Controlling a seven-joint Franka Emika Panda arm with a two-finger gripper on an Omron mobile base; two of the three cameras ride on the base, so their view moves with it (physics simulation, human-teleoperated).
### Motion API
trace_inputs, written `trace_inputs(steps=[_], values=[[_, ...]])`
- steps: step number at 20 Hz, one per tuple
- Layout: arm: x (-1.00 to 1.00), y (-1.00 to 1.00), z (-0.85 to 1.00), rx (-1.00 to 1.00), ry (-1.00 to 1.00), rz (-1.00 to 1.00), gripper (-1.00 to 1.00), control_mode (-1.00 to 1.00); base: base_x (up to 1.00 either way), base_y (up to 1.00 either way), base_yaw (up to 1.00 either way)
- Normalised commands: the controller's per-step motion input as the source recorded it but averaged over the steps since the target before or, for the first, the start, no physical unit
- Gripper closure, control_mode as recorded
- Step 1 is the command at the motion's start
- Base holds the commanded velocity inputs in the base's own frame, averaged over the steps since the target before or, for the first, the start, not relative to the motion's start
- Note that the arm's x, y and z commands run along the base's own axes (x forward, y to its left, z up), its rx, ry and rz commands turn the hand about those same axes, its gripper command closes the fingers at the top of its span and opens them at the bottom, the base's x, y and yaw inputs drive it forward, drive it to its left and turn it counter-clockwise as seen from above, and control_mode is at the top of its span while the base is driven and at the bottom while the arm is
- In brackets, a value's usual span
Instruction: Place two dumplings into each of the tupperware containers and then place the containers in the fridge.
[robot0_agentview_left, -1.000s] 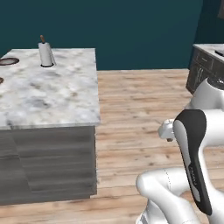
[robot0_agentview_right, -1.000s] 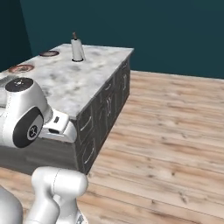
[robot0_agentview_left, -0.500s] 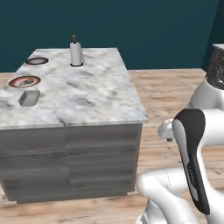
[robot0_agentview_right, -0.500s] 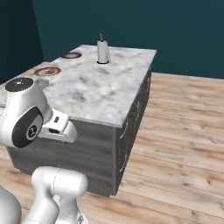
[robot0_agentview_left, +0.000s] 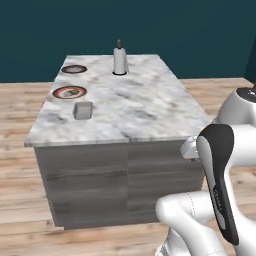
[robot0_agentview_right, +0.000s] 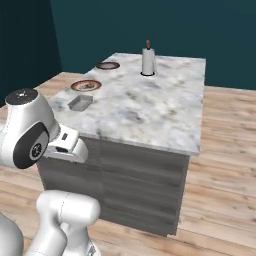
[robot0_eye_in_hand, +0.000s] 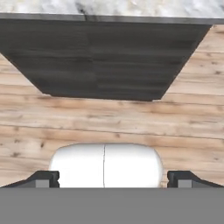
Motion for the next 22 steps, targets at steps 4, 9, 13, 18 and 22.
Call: trace_inputs(steps=[4,9,13,18,22], values=[[0.00,0.00,0.00,0.00,0.00,0.00,-1.00,1.00,0.11,1.00,-0.10],[0.00,0.00,0.00,0.00,0.00,0.00,-1.00,1.00,0.09,1.00,-0.21],[0.00,0.00,0.00,0.00,0.00,0.00,-1.00,1.00,0.00,1.00,-0.30],[0.00,0.00,0.00,0.00,0.00,0.00,-1.00,1.00,0.00,1.00,-0.48],[0.00,0.00,0.00,0.00,0.00,0.00,-1.00,1.00,0.00,1.00,-0.57]])
